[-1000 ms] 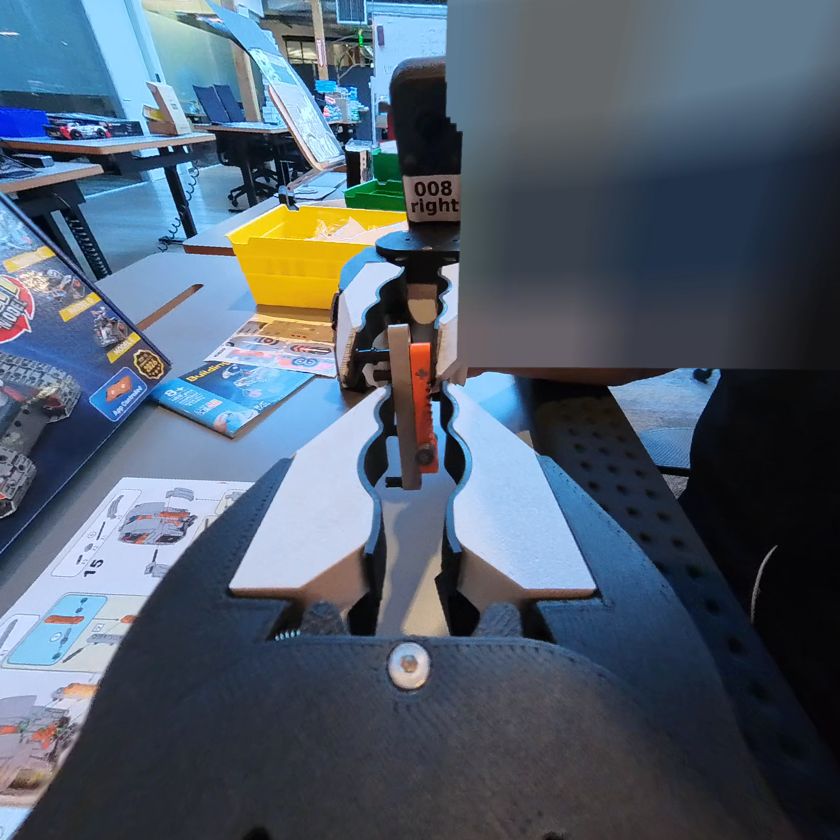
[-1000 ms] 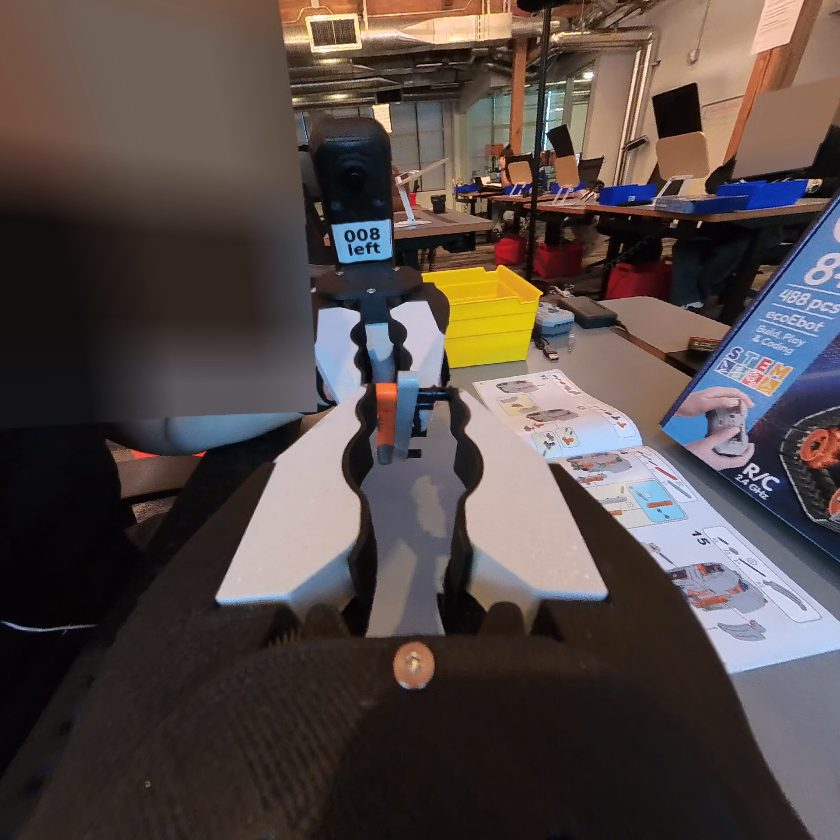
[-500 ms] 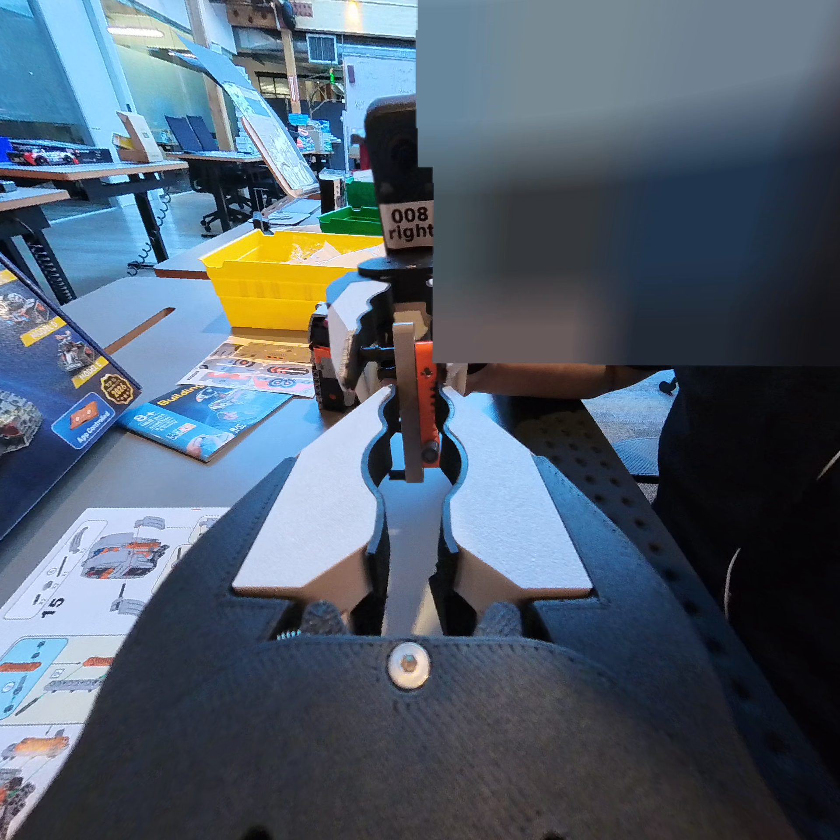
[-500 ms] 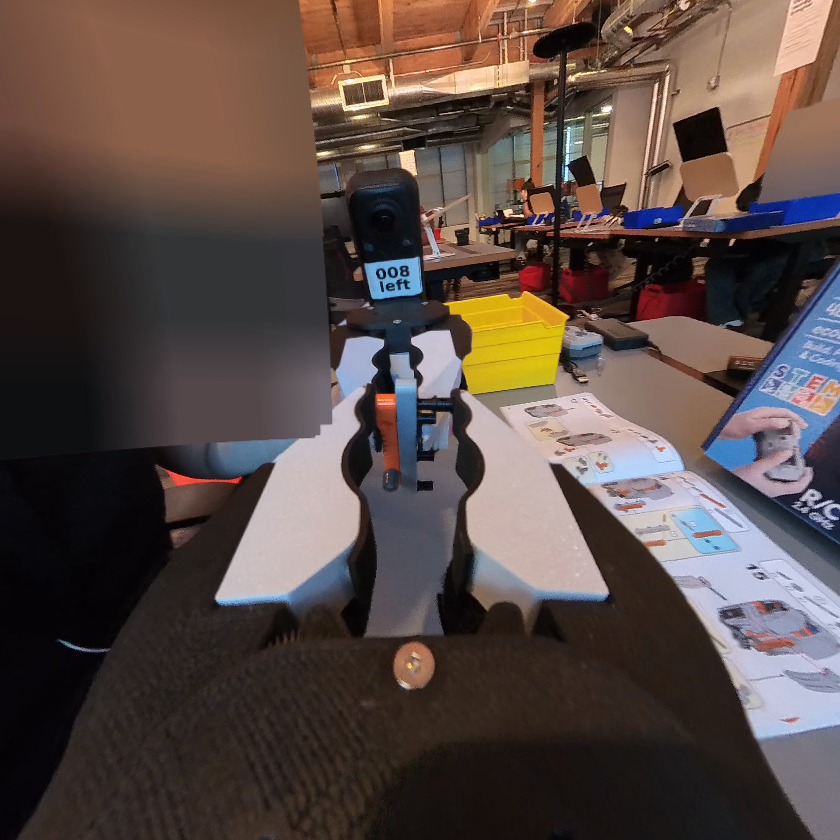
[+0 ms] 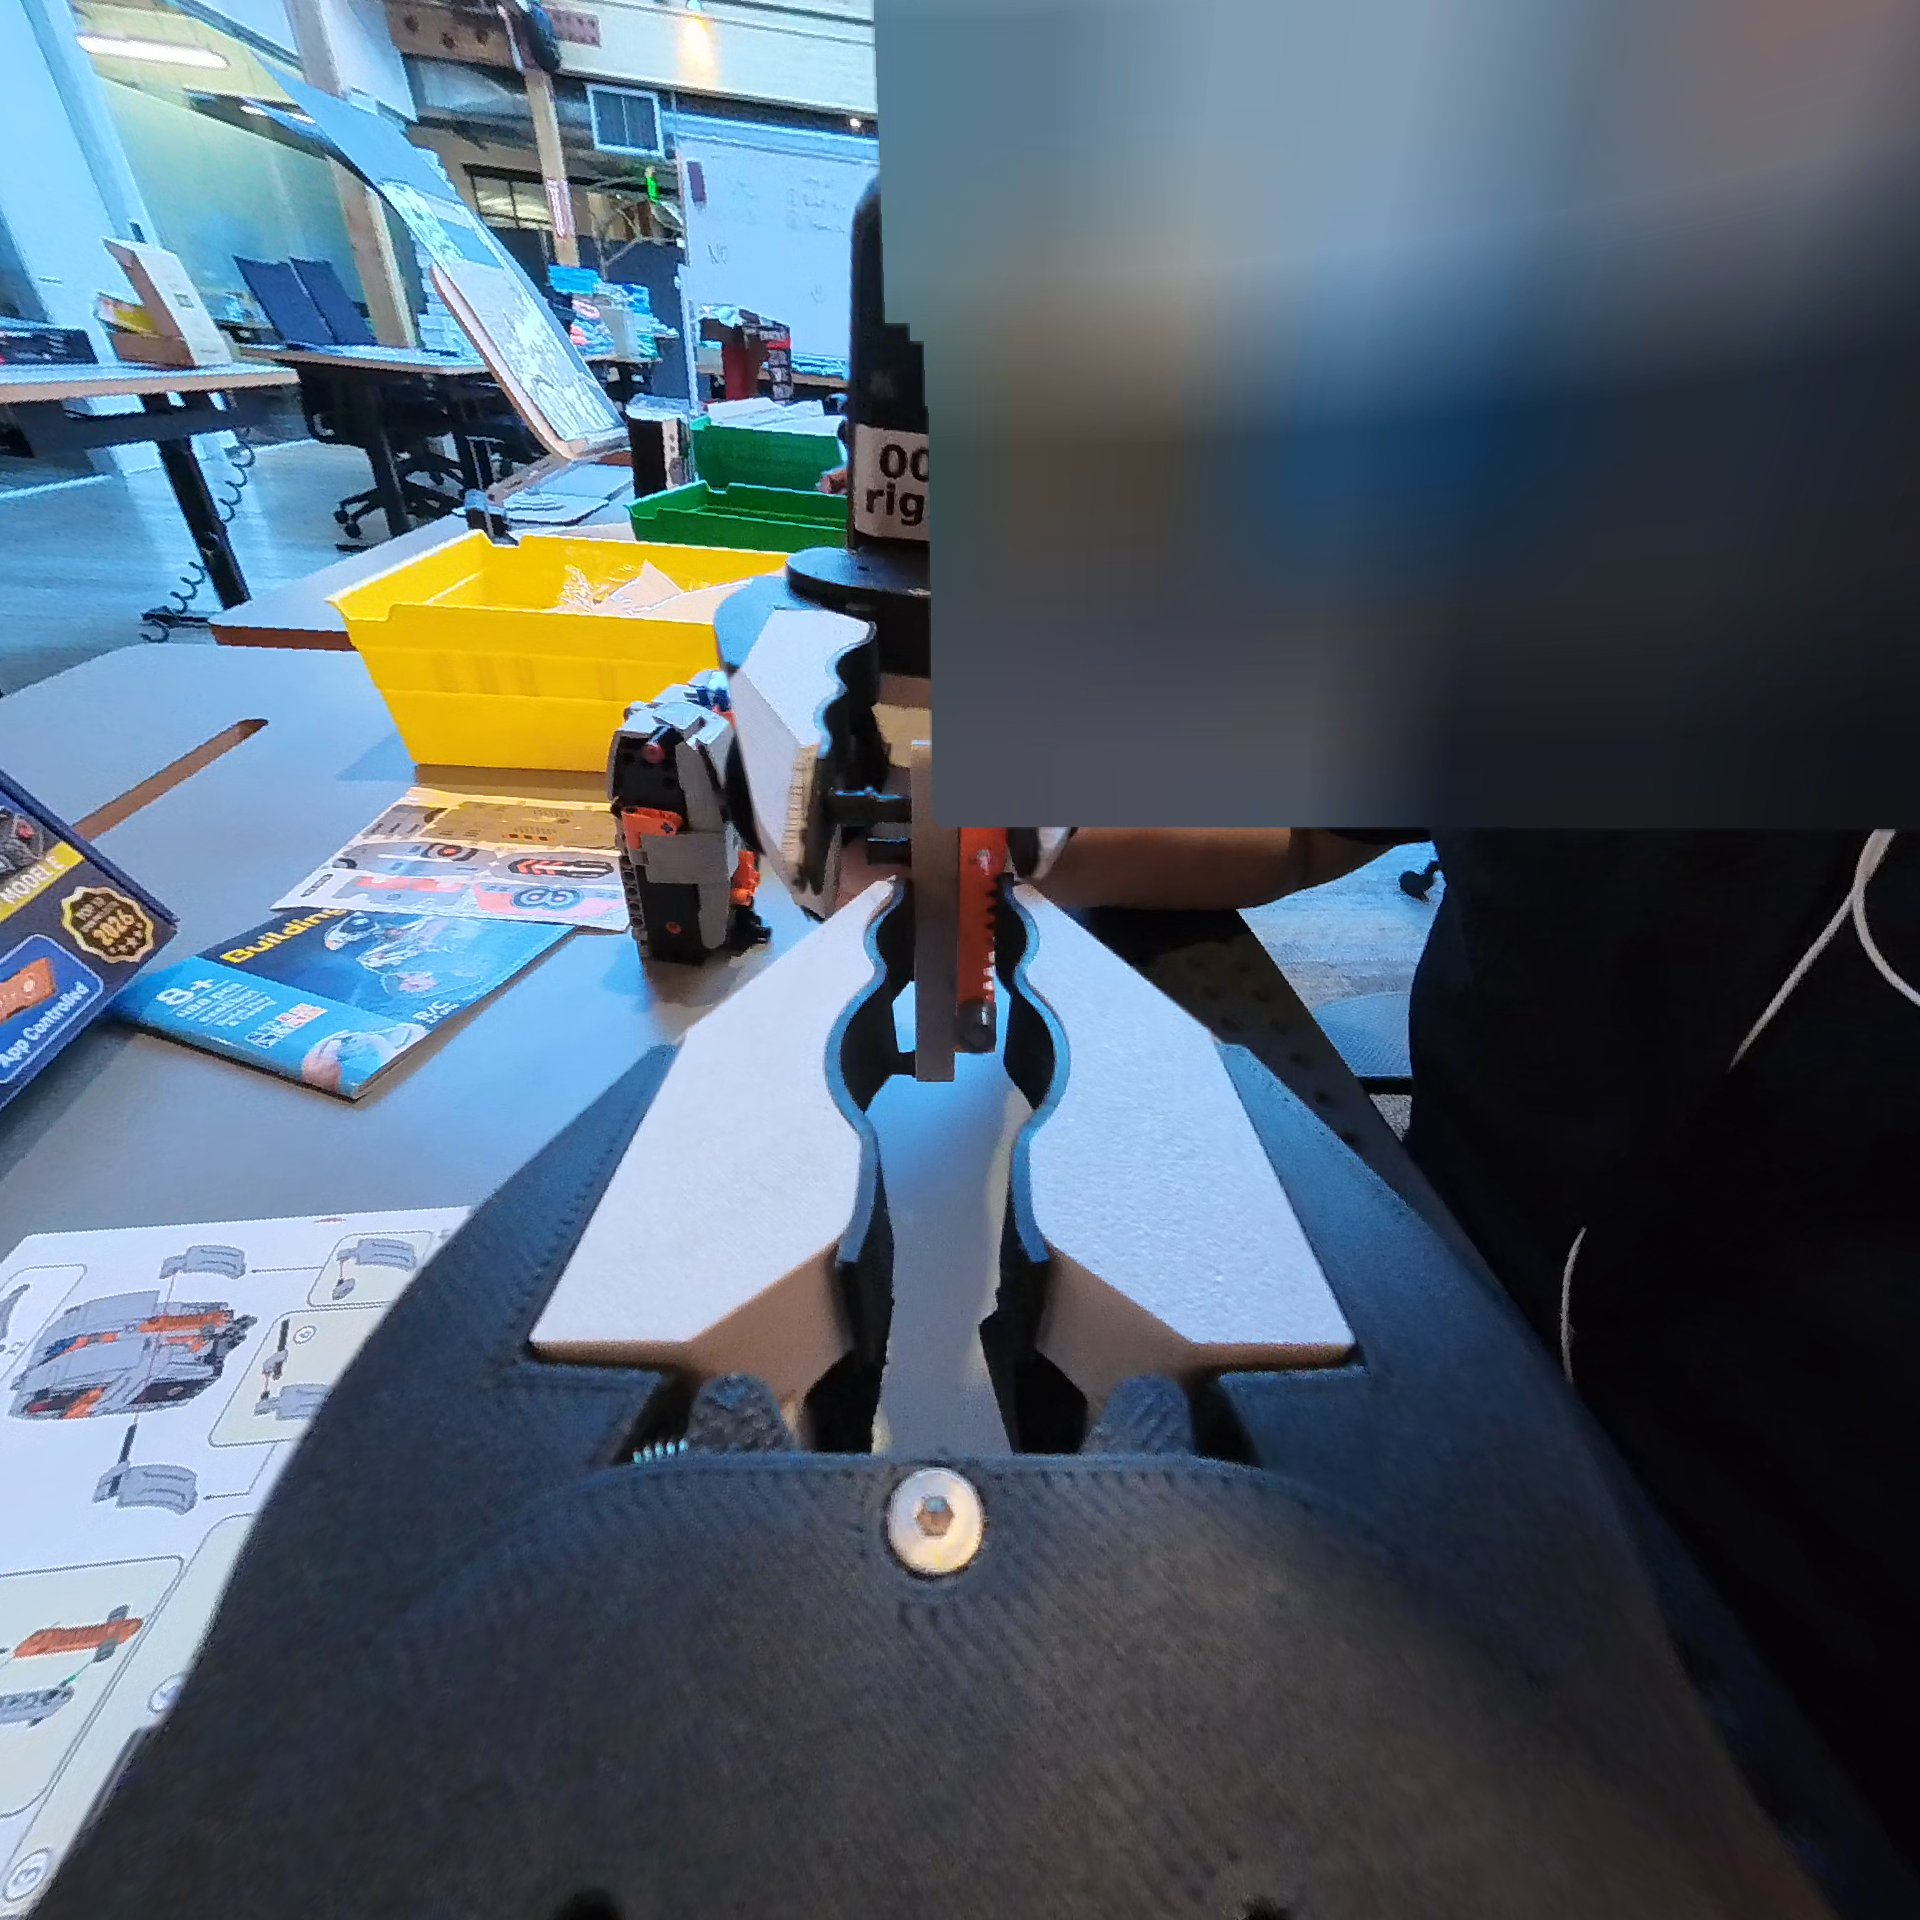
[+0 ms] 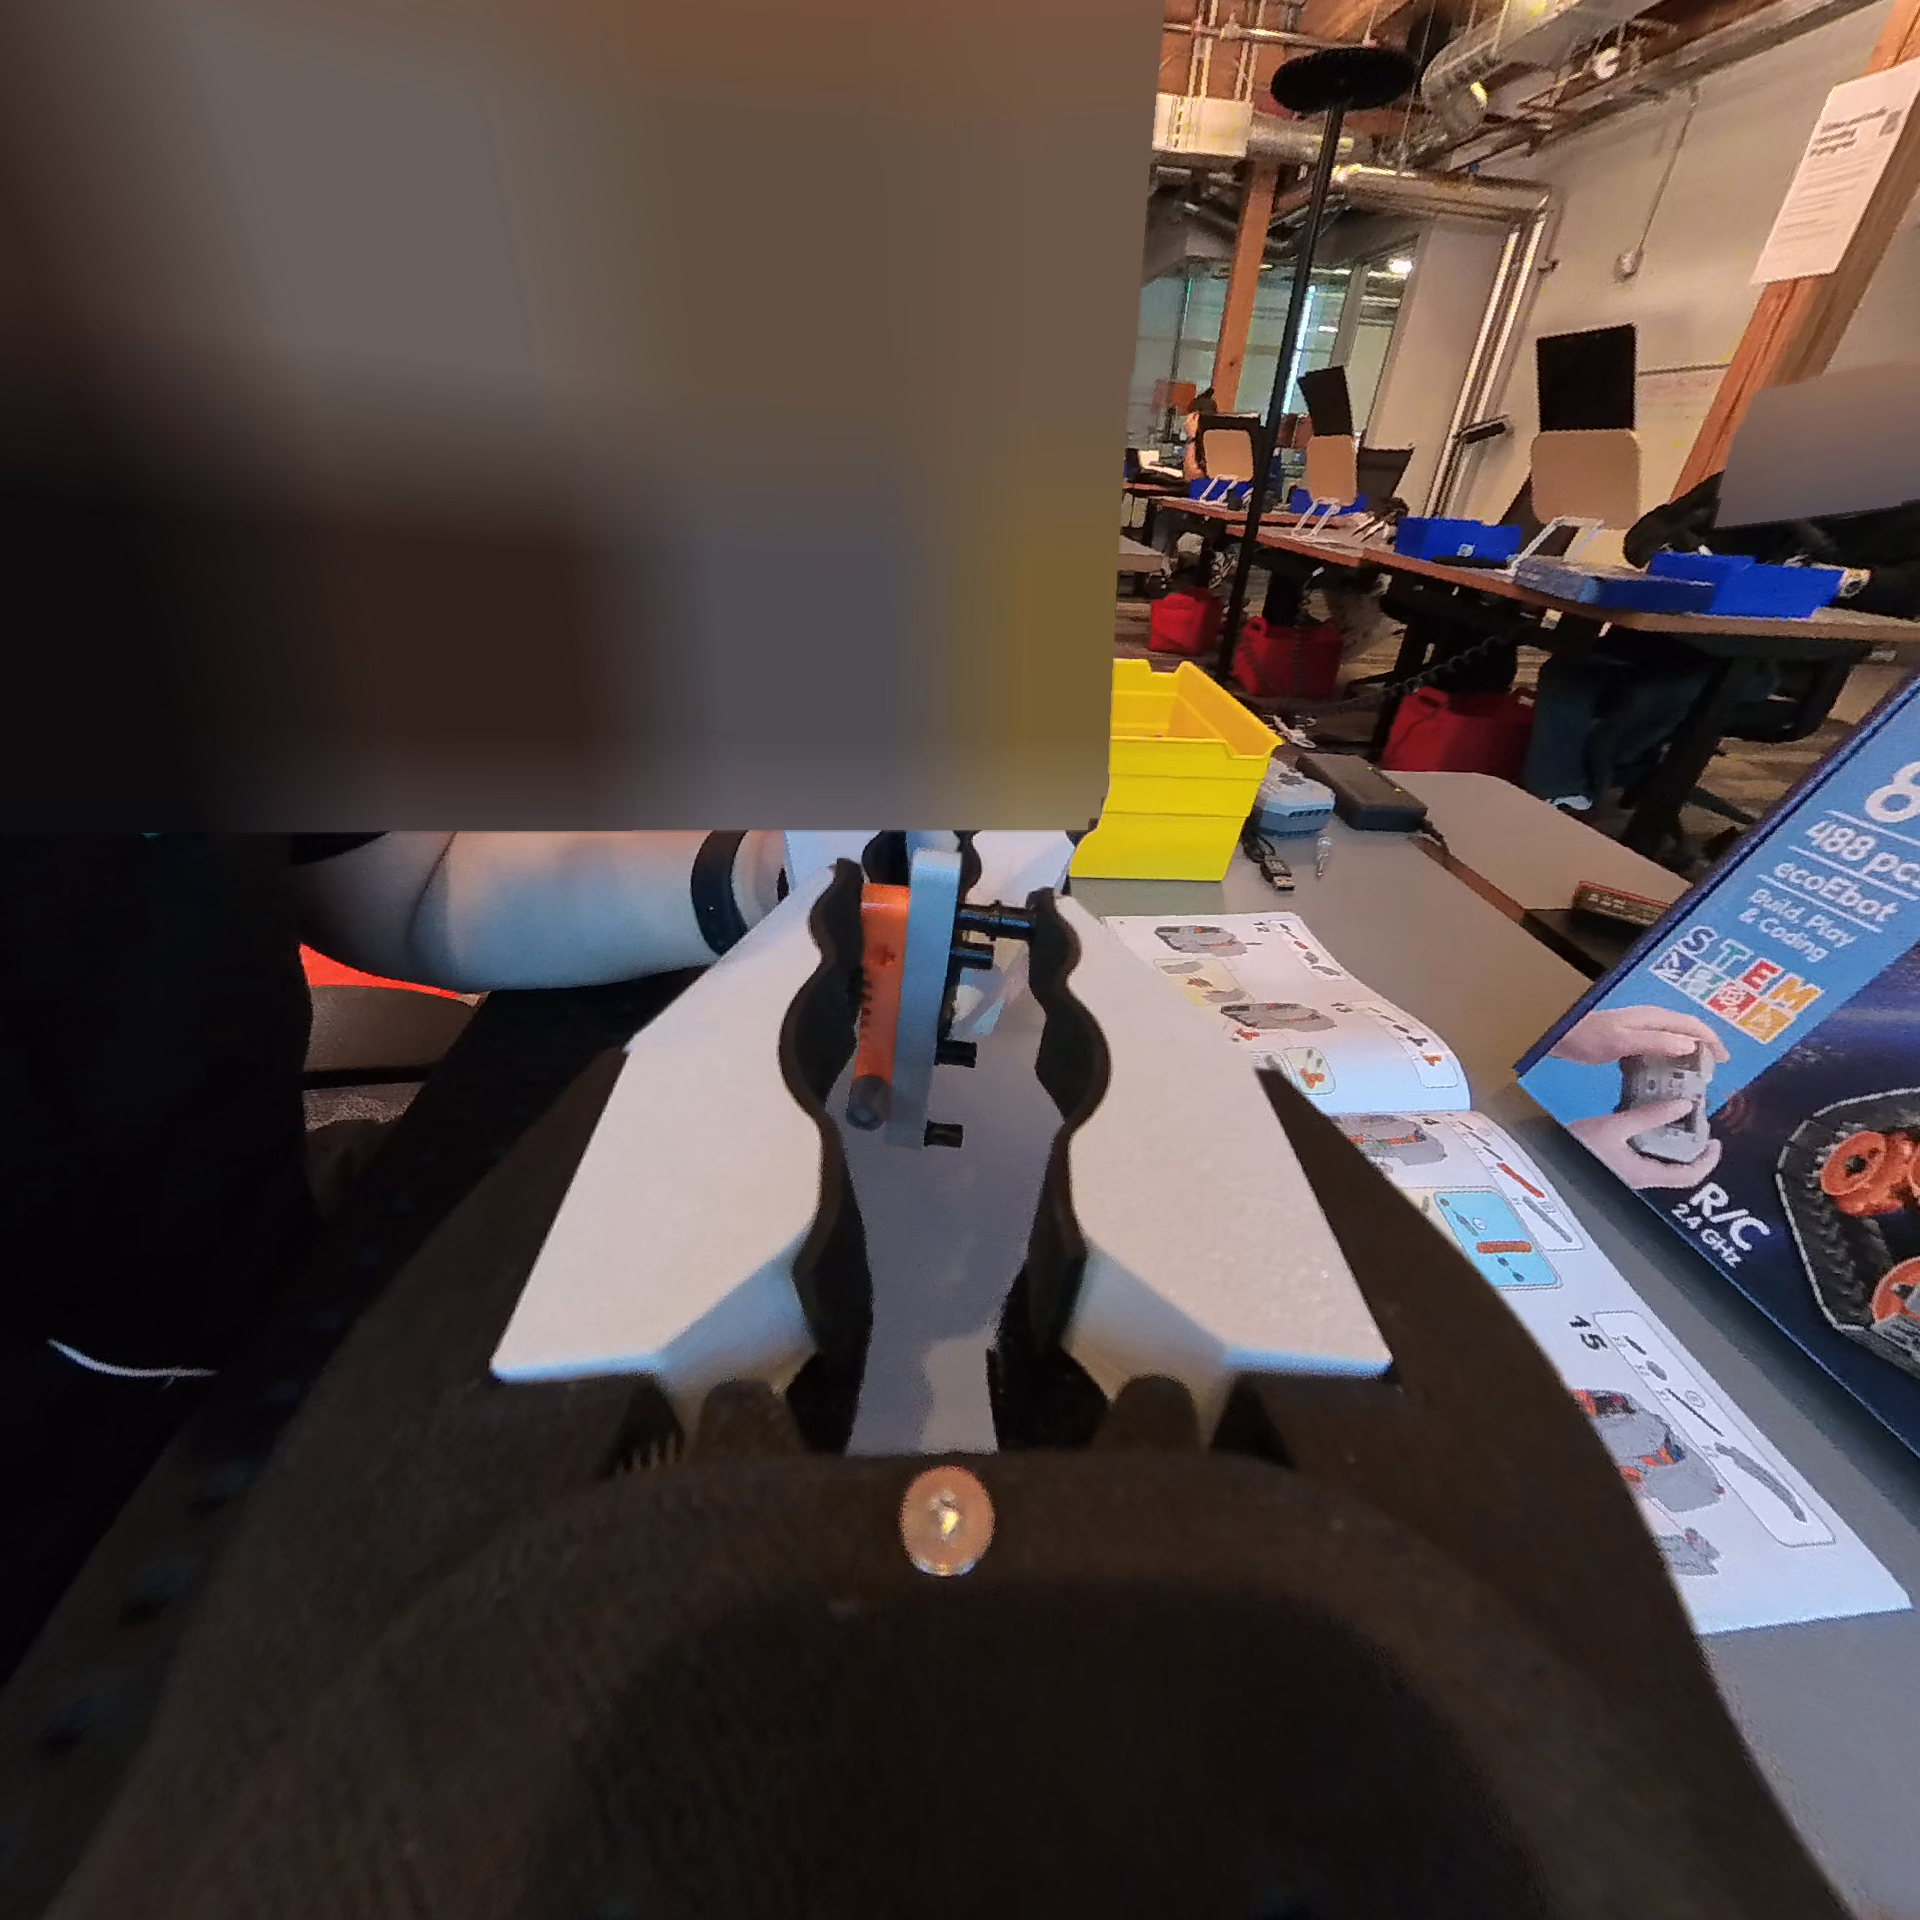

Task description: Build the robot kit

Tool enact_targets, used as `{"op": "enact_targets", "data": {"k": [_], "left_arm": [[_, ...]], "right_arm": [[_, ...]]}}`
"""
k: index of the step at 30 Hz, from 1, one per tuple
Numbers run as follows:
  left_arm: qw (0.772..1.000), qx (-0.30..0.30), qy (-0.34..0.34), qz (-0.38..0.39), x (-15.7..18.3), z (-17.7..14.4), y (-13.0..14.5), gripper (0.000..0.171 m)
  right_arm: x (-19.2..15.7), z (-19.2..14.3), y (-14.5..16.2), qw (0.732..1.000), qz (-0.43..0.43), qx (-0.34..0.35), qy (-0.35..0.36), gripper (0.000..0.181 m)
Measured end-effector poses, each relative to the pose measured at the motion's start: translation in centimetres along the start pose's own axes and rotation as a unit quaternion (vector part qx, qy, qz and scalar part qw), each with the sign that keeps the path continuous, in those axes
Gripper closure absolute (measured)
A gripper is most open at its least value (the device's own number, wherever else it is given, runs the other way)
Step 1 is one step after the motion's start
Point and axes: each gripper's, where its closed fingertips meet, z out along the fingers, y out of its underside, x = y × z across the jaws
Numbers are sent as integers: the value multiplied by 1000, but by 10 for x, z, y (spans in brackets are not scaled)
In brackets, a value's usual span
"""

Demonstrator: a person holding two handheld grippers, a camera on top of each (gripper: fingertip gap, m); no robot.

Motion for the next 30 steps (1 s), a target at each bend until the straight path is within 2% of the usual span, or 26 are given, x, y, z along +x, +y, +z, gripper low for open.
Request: {"op": "enact_targets", "data": {"k": [3, 6, 8, 10, 11, 14, 16, 18, 20, 21, 22, 24, 25, 28, 30], "left_arm": [[1000, -5, 7, -1, 2, 0, 1, 158], [1000, 15, -13, -3, -7, -4, -4, 158], [997, 11, -67, 29, -19, -7, -3, 157], [989, -12, -133, 66, -32, -7, 1, 146], [984, -24, -158, 79, -36, -5, 2, 146], [968, -22, -229, 105, -47, -3, -1, 158], [964, -37, -242, 100, -52, -5, 3, 158], [976, -22, -209, 63, -49, -8, 1, 158], [989, 21, -143, 9, -39, -14, -10, 158], [993, 41, -108, -17, -34, -18, -16, 158], [995, 52, -80, -32, -29, -21, -19, 159], [997, 50, -19, -57, -18, -22, -17, 159], [996, 52, -5, -66, -16, -20, -16, 159], [993, 57, 49, -95, -4, -13, -13, 159], [989, 59, 73, -112, 0, -11, -13, 159]], "right_arm": [[-3, 0, 1, 1000, 0, -5, -10, 148], [7, 2, -3, 999, 31, 16, 17, 148], [18, 2, -2, 997, 34, 17, 62, 148], [29, 1, 0, 992, 1, 0, 125, 149], [34, 0, -2, 988, -11, 1, 156, 148], [43, 2, 0, 977, 9, 12, 213, 144], [48, 4, 5, 974, 41, 14, 220, 141], [44, 4, 3, 982, 51, 28, 179, 138], [42, -2, -8, 987, 75, 63, 129, 133], [39, -6, -14, 988, 85, 77, 99, 138], [37, -11, -18, 990, 93, 87, 69, 149], [33, -15, -21, 990, 109, 92, 26, 153], [25, -15, -22, 989, 114, 94, -12, 161], [13, -8, -13, 987, 130, 69, -58, 163], [13, -4, -7, 988, 131, 57, -51, 157]]}}
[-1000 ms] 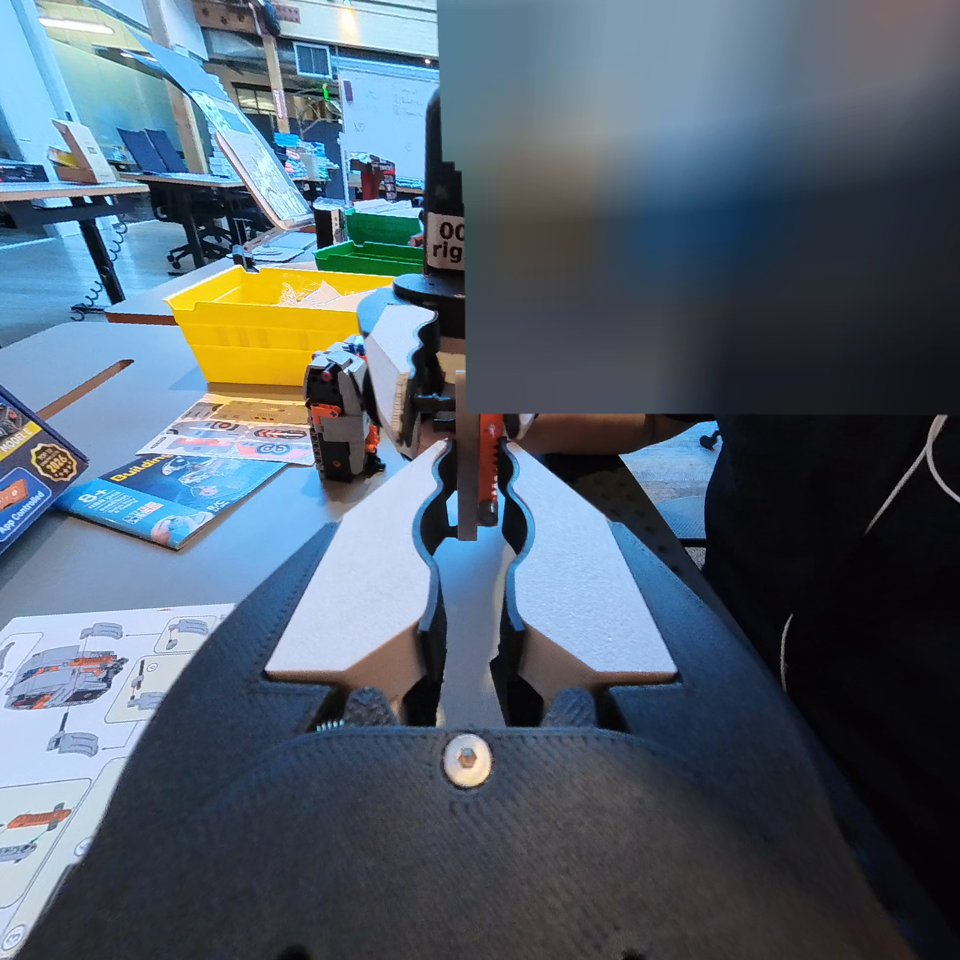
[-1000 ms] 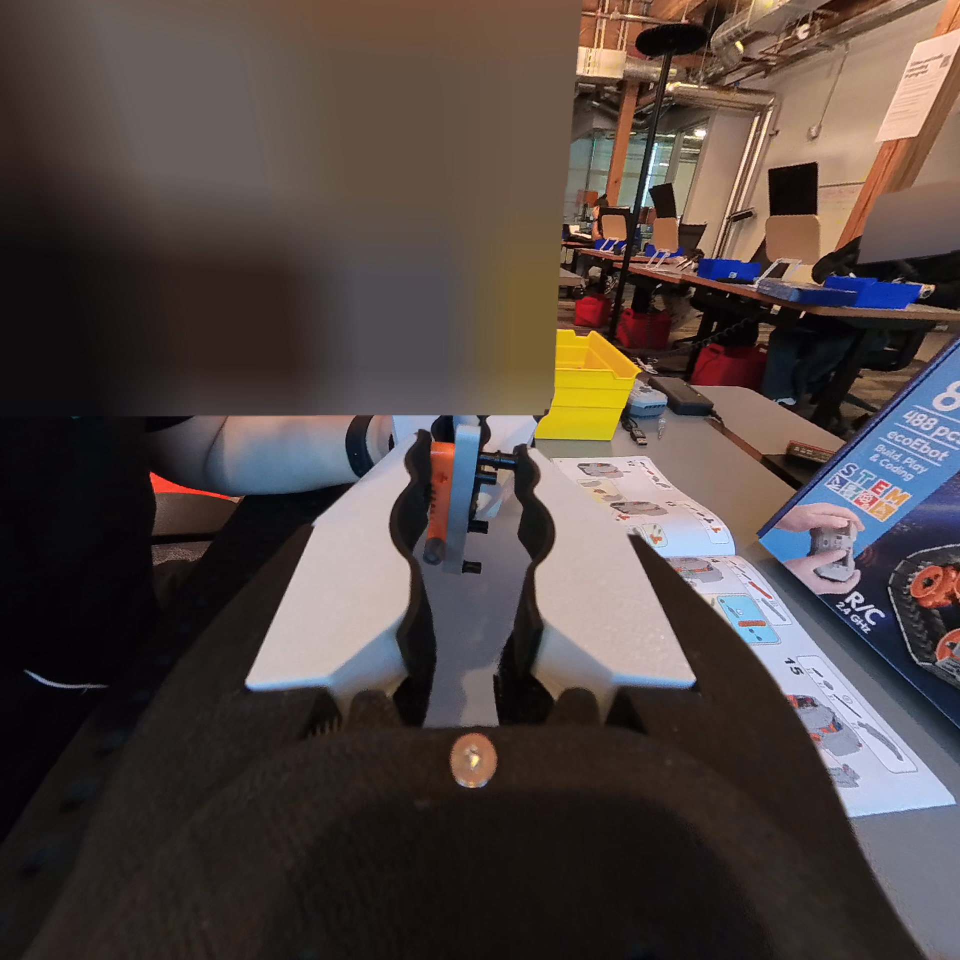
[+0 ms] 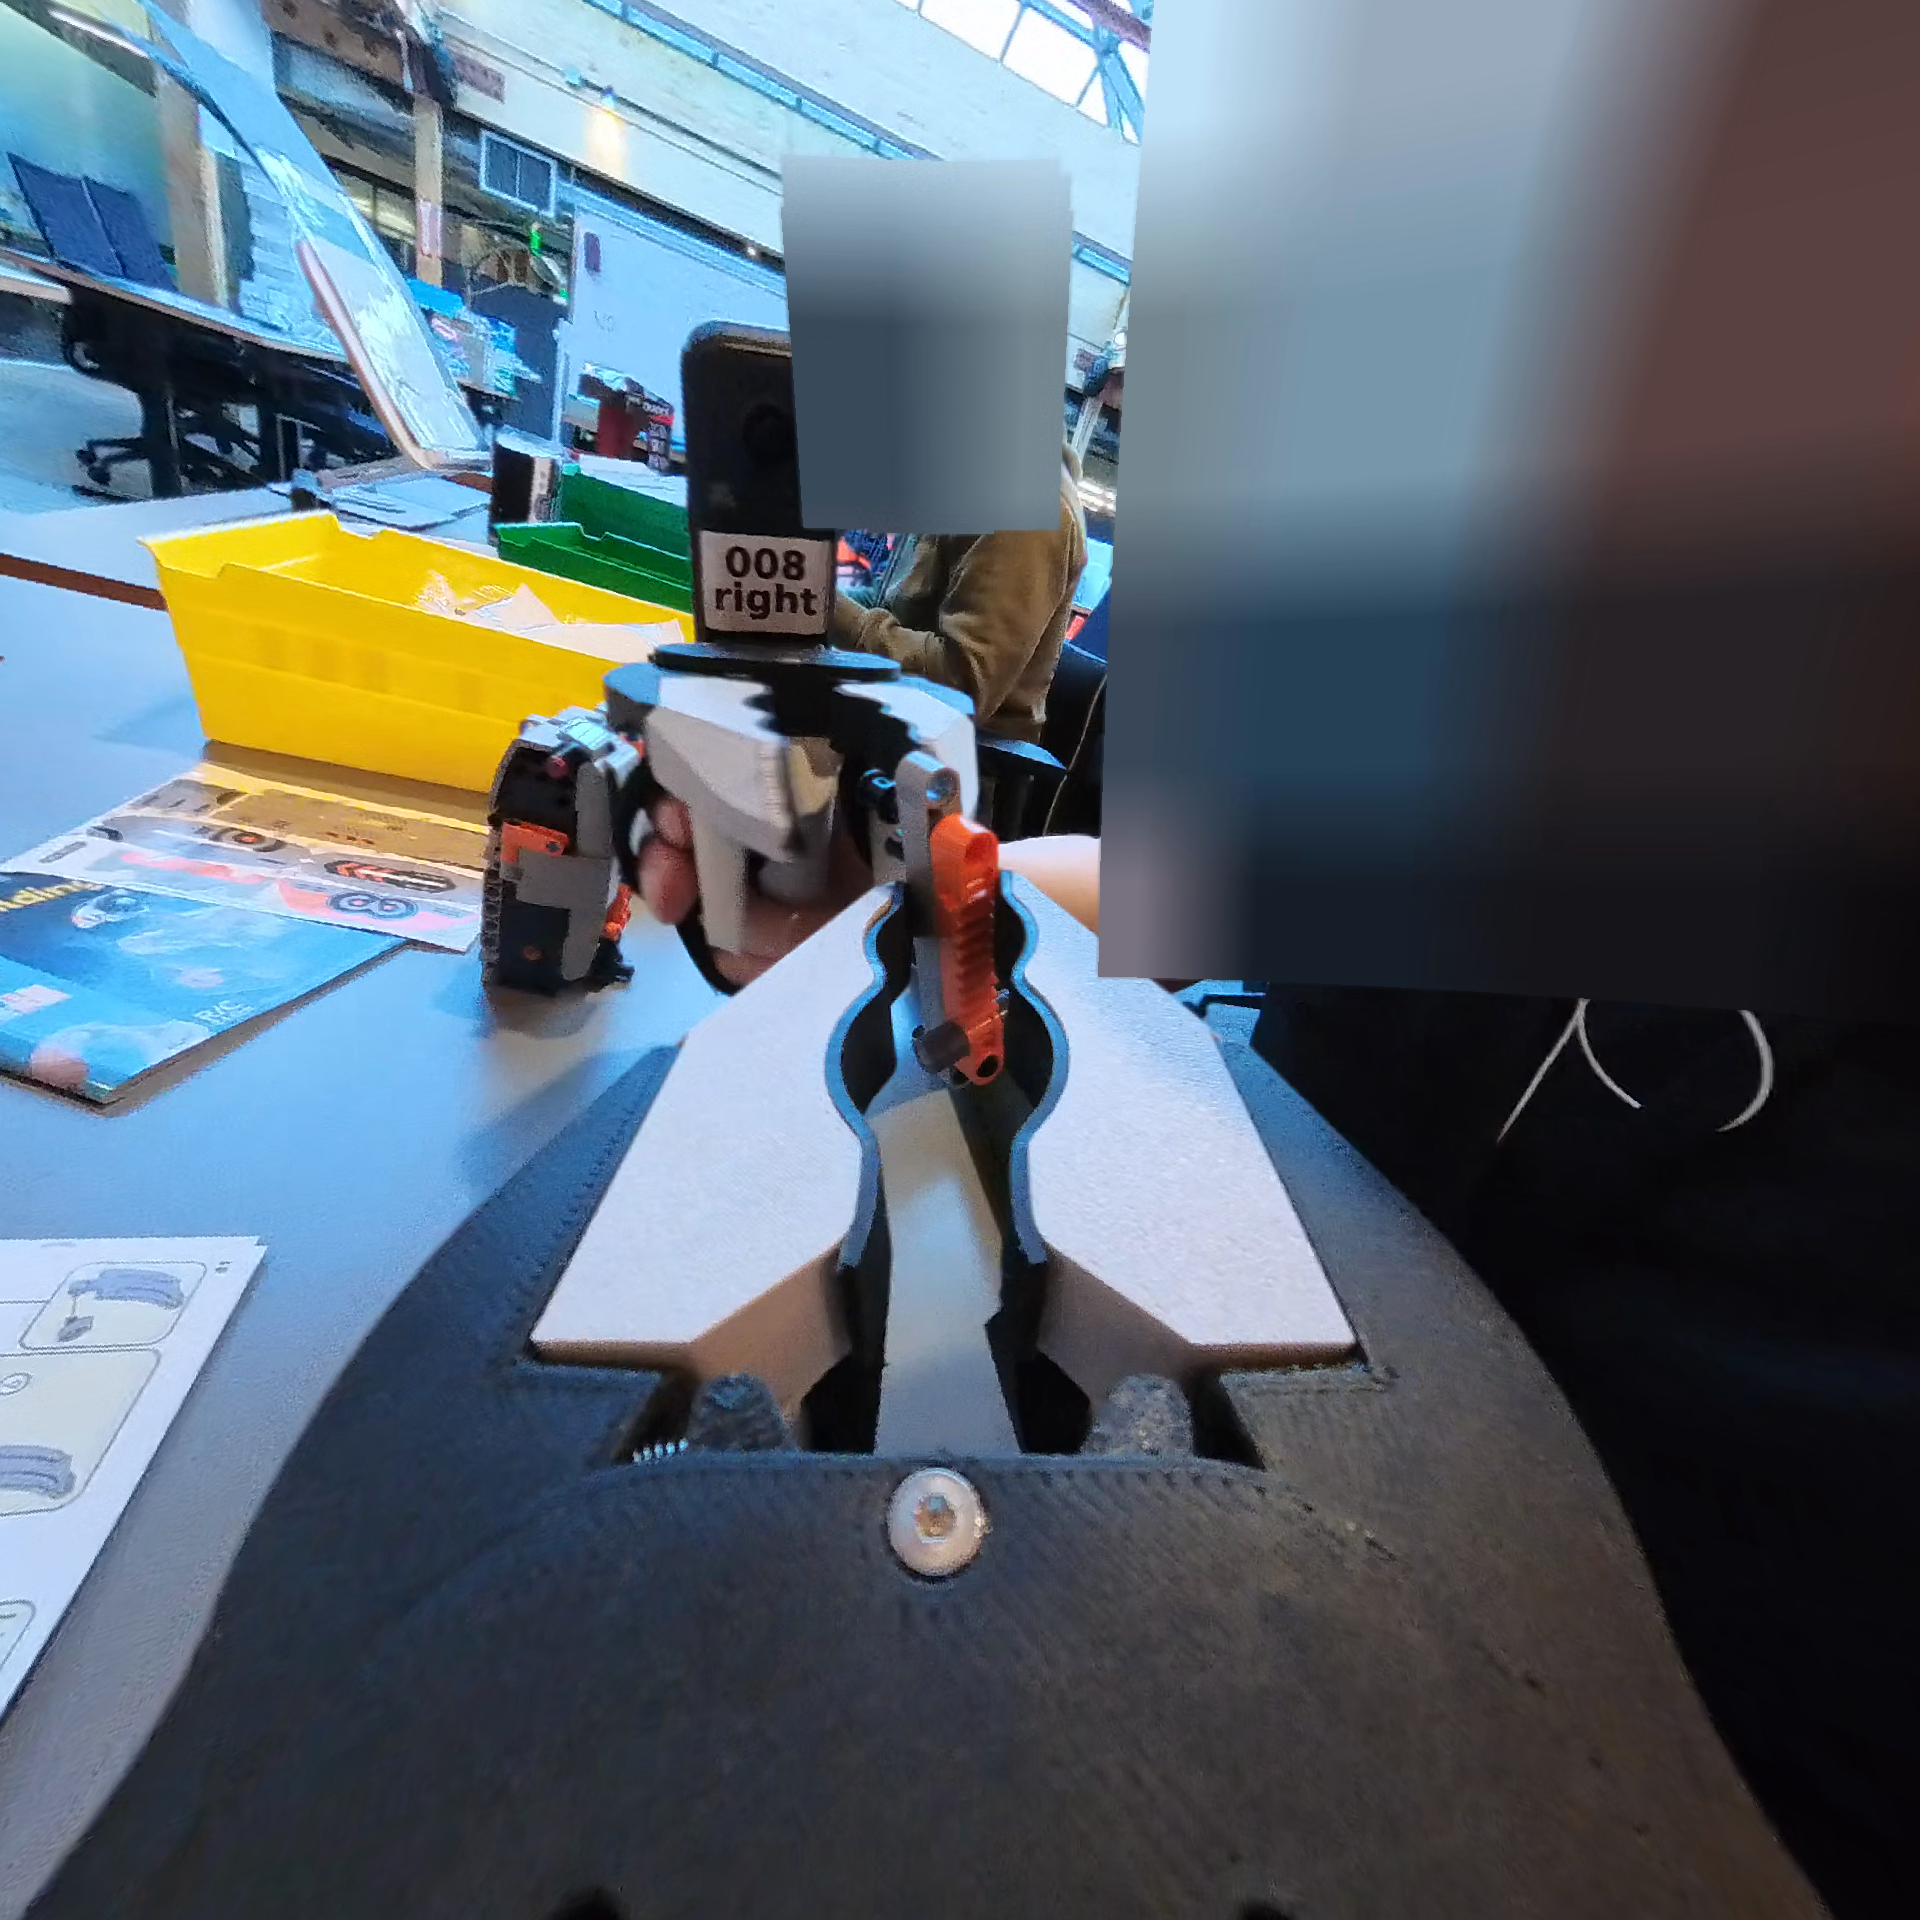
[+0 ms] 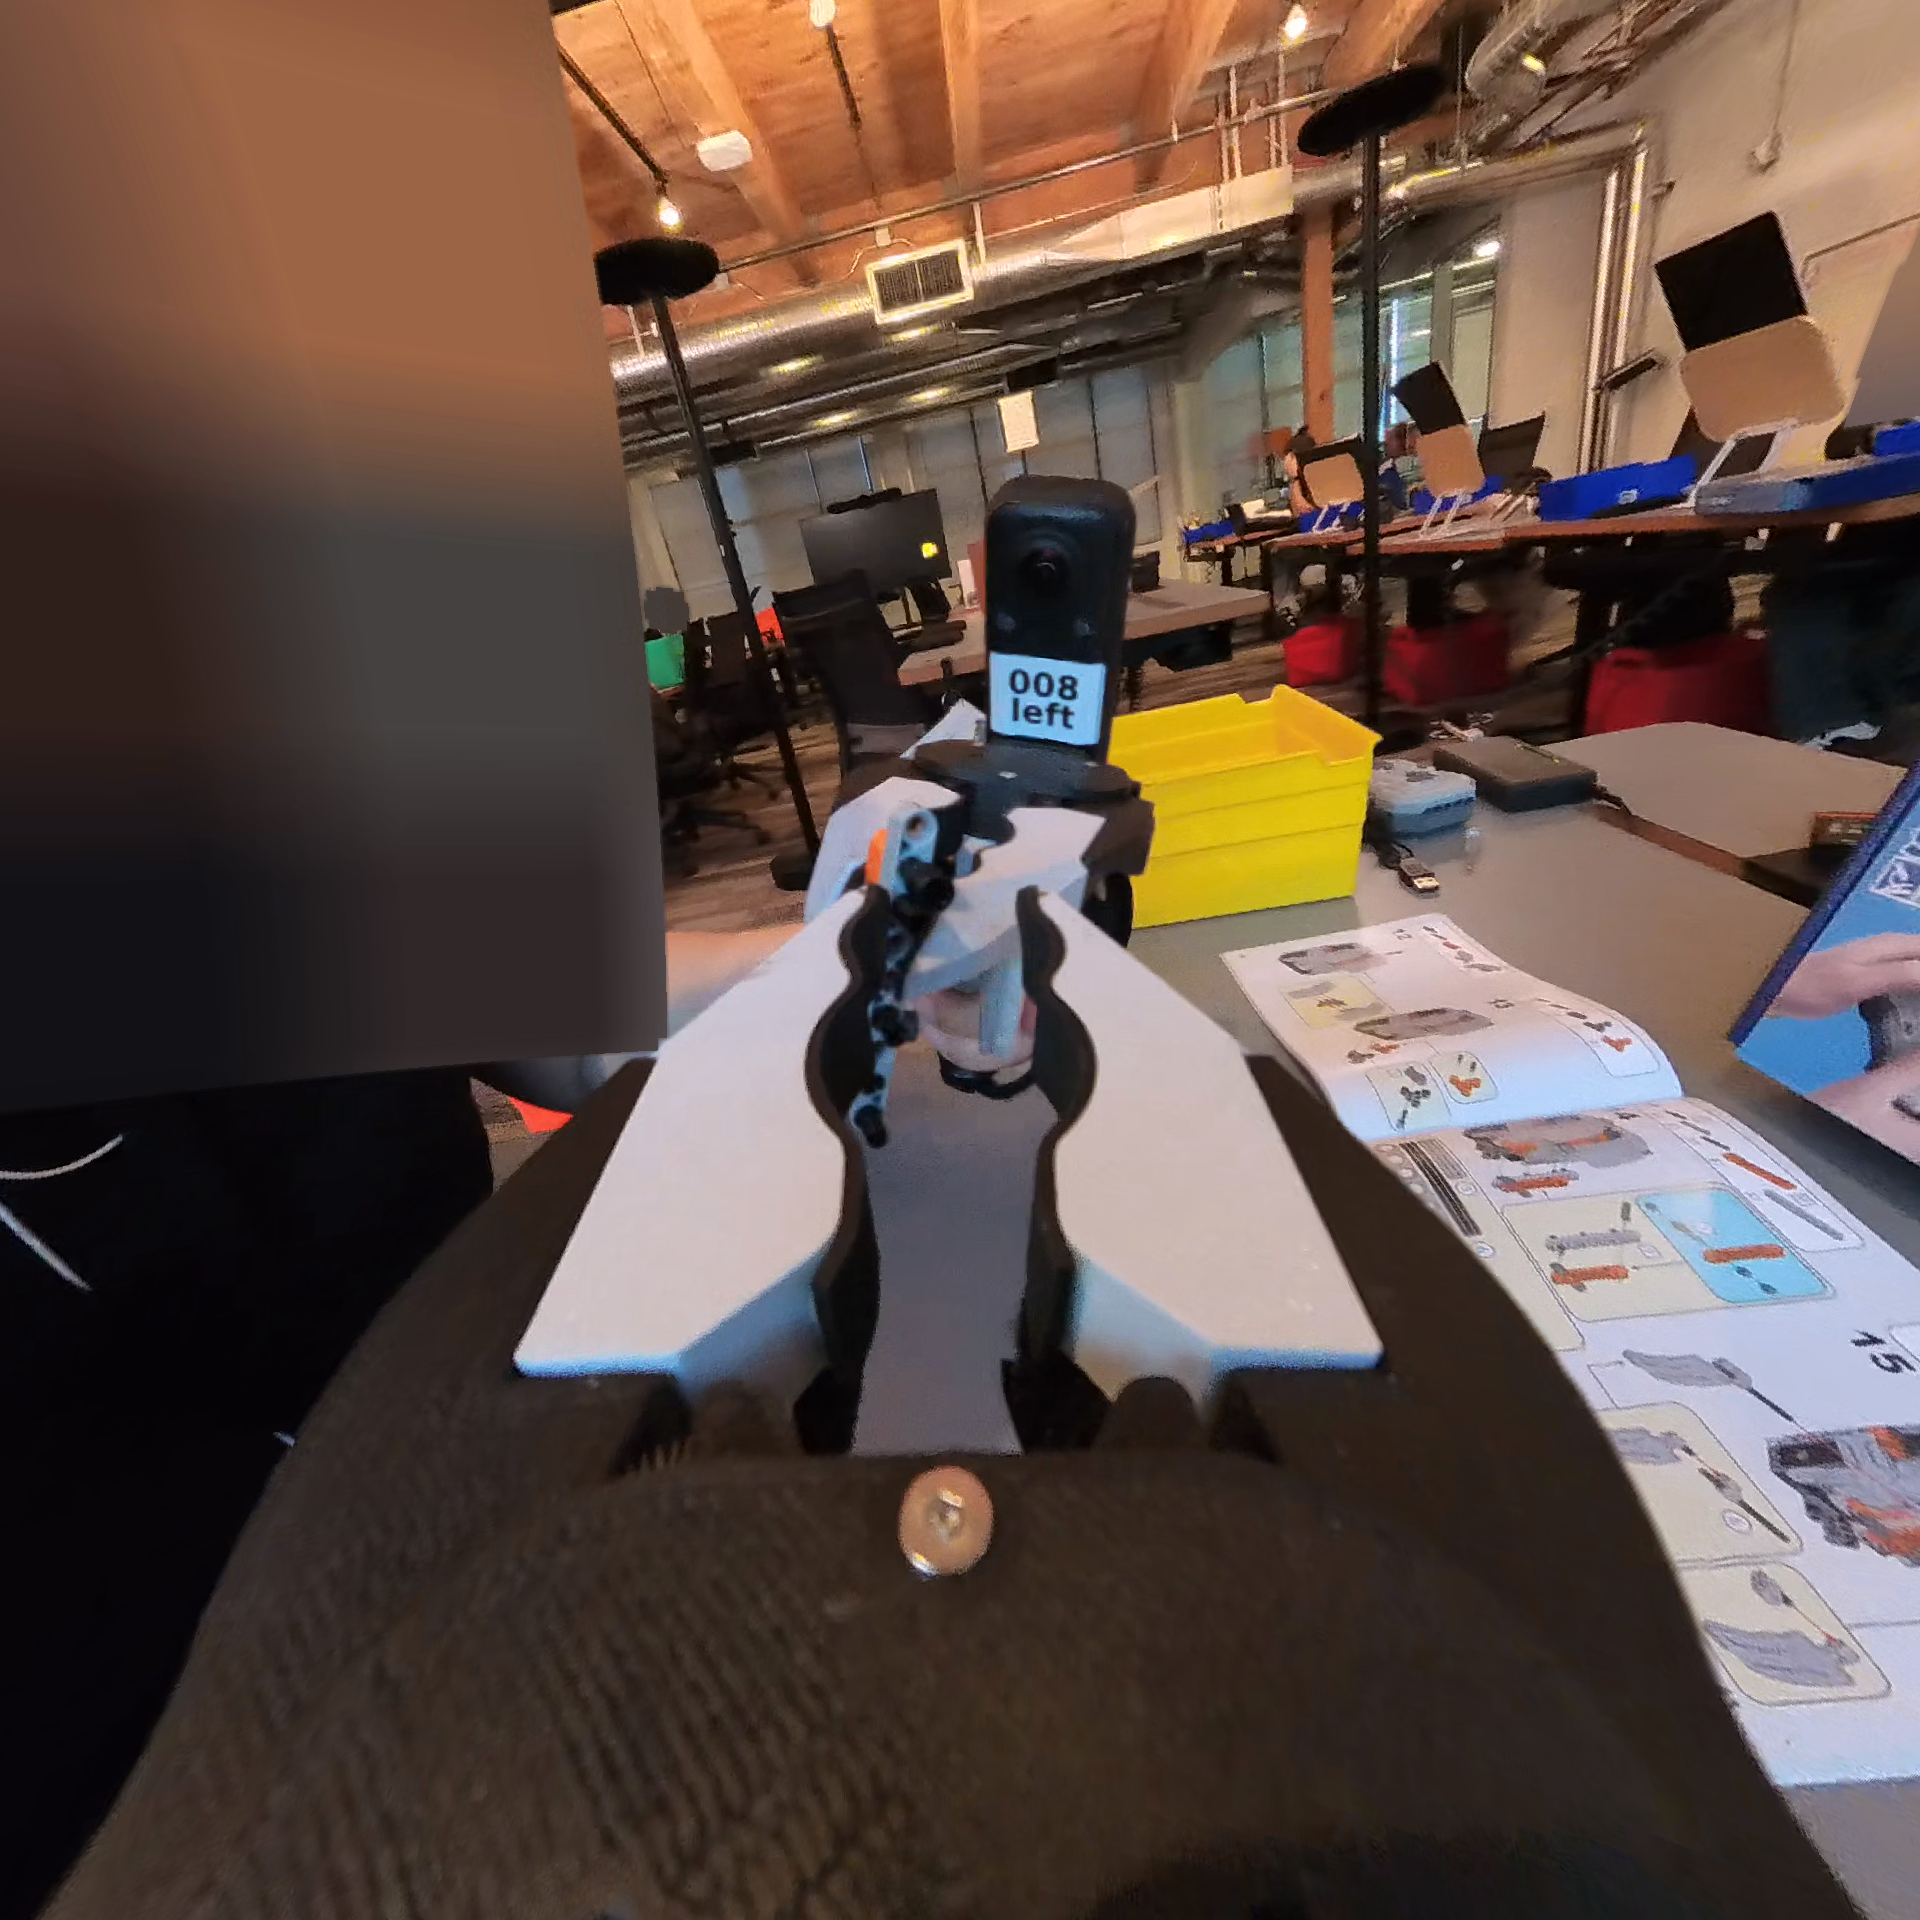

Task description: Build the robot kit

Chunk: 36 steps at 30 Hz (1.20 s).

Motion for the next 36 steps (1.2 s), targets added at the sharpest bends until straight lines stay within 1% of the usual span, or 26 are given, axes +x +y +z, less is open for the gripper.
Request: {"op": "enact_targets", "data": {"k": [2, 3, 4, 7, 8, 9, 10, 12, 13, 15, 17, 18, 20, 25, 30, 36], "left_arm": [[1000, -2, 15, -10, 2, 1, 2, 159], [1000, 3, 22, -18, 3, 1, 1, 159], [999, 3, 24, -21, 3, 1, 2, 159], [999, 7, 20, -28, -1, -1, 2, 160], [1000, 13, 4, -26, -6, -4, 0, 159], [999, 21, -22, -18, -13, -8, -3, 150], [999, 33, -42, -6, -17, -14, -8, 148], [996, 64, -63, 19, -17, -22, -22, 154], [994, 70, -77, 34, -18, -25, -25, 157], [990, 60, -108, 66, -22, -24, -24, 161], [988, 53, -122, 77, -24, -21, -23, 158], [988, 55, -120, 78, -23, -20, -23, 163], [988, 53, -121, 77, -24, -20, -22, 167], [987, 44, -129, 84, -26, -19, -19, 165], [989, 39, -122, 78, -25, -18, -19, 167], [988, 54, -121, 74, -25, -18, -22, 166]], "right_arm": [[-9, 0, -3, 1000, 3, 12, -27, 171], [-9, -1, -6, 999, 10, 21, -30, 172], [-8, -1, -5, 999, 20, 18, -30, 174], [-6, -2, -2, 999, 32, 6, -29, 175], [-4, -2, -3, 1000, 22, 7, -20, 176], [-1, -4, -5, 1000, 4, 11, -1, 176], [2, -6, -8, 1000, -14, 16, 17, 175], [9, -10, -13, 998, -39, 23, 51, 175], [11, -11, -14, 997, -47, 24, 61, 175], [12, -11, -12, 997, -48, 19, 63, 175], [11, -9, -9, 997, -50, 13, 61, 175], [12, -8, -6, 997, -51, 7, 62, 175], [11, -6, -4, 997, -56, 1, 62, 175], [13, -6, -3, 996, -57, 4, 65, 175], [12, -6, -5, 996, -58, 12, 63, 175], [12, -6, -6, 997, -46, 18, 59, 175]]}}
